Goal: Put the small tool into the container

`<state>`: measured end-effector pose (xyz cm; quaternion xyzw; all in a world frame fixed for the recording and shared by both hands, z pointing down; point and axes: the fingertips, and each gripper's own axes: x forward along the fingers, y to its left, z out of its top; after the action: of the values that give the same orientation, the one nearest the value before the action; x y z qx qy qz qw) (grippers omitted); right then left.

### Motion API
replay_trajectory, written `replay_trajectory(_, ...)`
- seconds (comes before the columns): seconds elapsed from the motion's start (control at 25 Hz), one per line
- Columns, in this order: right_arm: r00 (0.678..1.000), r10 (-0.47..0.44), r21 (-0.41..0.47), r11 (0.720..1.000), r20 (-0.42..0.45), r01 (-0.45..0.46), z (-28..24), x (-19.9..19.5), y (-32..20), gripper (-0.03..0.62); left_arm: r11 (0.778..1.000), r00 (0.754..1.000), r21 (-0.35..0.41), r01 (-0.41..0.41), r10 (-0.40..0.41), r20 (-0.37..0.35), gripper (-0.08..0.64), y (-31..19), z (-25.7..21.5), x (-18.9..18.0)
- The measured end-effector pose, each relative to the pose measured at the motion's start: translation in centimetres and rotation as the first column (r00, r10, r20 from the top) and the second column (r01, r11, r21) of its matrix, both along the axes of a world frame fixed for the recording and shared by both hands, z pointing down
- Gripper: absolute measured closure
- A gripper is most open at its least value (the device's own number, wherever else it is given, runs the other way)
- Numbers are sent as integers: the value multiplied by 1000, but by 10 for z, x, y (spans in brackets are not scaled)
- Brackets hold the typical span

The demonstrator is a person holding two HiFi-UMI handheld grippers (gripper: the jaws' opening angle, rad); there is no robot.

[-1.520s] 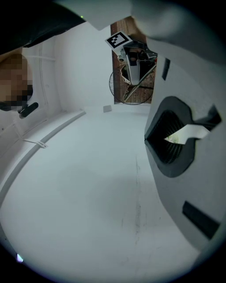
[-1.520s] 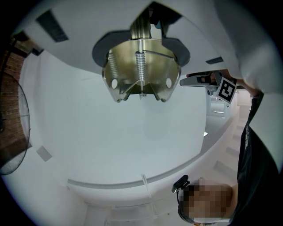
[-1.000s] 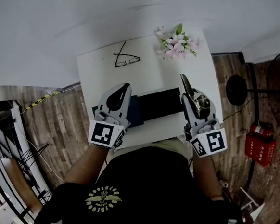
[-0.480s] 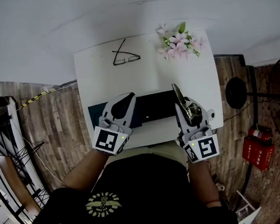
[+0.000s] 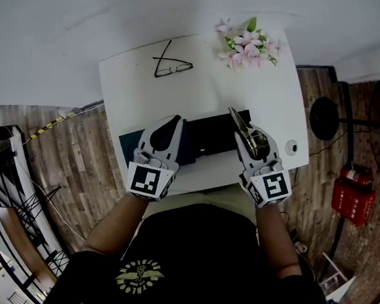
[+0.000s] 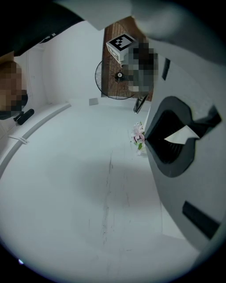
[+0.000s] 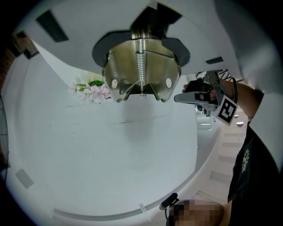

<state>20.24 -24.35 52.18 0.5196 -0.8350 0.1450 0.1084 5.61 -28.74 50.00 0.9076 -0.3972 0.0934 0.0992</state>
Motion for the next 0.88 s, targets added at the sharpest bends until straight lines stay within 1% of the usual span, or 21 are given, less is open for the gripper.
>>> replay_trajectory(0.24, 1000, -23, -37, 999, -11, 22, 22, -10, 3, 465, 1000, 1000, -8, 3, -3, 5, 552, 1, 10, -5)
replay_trajectory(0.44, 998, -61, -58, 997, -29, 59, 38, -22, 3, 465, 1000, 1000, -3, 2, -2, 14, 553, 3, 20, -8)
replay_trajectory(0.64, 993, -102, -80, 992, -54, 98, 56, -33, 2, 465, 999, 999, -18, 30, -30, 24, 552, 1, 31, -18)
replay_trajectory(0.88, 983, -147, -134, 982, -106, 132, 84, -39, 7, 465, 999, 997, -34, 40, -38, 66, 552, 2, 43, -25)
